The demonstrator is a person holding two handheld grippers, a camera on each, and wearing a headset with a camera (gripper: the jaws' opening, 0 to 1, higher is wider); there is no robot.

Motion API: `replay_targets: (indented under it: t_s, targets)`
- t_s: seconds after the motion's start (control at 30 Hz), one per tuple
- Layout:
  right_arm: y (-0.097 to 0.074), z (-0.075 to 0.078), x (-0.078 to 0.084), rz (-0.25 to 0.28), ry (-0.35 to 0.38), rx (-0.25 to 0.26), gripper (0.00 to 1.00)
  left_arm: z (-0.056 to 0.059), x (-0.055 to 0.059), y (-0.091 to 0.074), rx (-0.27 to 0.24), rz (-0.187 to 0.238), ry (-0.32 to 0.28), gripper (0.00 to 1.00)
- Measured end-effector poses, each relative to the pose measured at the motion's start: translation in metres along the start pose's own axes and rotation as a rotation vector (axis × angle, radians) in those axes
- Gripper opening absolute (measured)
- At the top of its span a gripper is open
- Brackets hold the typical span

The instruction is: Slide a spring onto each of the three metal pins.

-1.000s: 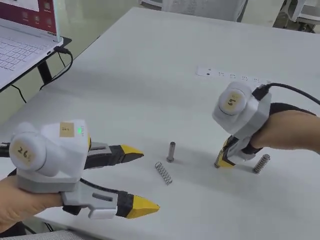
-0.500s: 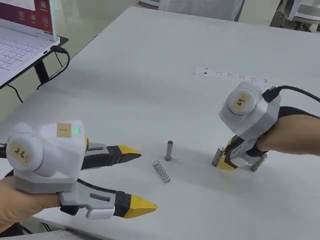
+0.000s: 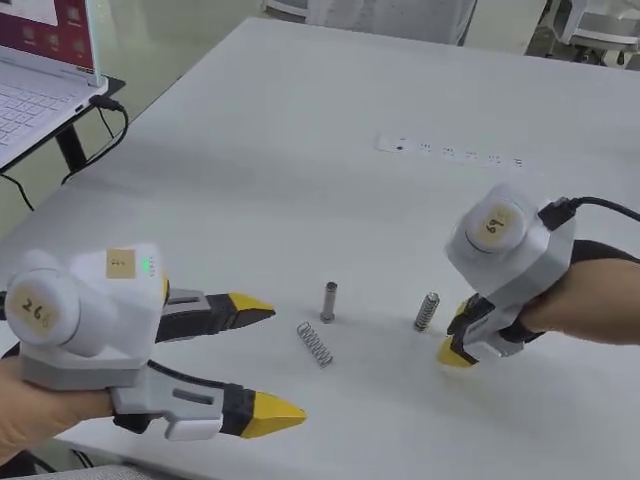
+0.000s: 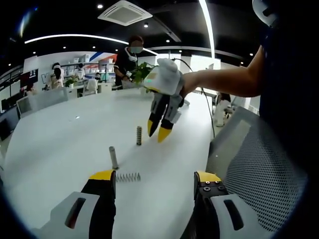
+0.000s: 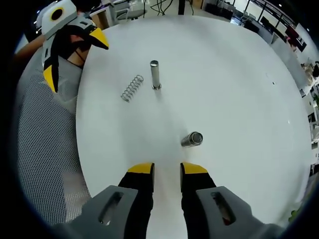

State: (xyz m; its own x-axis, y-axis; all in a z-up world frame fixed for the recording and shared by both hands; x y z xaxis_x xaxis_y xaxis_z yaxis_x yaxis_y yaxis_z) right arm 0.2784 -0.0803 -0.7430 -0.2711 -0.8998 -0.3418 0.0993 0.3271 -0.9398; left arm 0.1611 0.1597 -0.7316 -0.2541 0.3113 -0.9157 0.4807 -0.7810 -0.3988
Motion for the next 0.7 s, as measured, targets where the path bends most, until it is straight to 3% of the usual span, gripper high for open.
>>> replay_targets:
  t_s: [0.4, 0.7]
  targets:
    - [0.005, -0.035, -0.018, 0.044, -0.029, -0.050, 0.19, 0.000, 0.000, -0.002, 0.001, -0.002, 0.007, 0.58]
    - [0.009, -0.046, -0.041, 0.086, -0.046, -0.082, 0.19, 0.001, 0.000, -0.005, -0.002, -0.002, 0.013, 0.58]
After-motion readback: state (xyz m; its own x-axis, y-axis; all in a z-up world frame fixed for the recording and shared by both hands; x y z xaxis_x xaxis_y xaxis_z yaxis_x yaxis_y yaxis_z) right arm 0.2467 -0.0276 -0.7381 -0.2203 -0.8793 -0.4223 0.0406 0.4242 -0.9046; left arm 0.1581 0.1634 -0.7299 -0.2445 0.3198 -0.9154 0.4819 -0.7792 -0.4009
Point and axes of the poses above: the centre of the closed fingertips' face, and the gripper's own axes: y roughly forward along the fingers, z roughly to its right, x roughly out of its underside, the point moved 10 cm from there along -y, roughly backward along the fingers, and after that the axes turned 2 degrees about y, right-handed, at the moved point
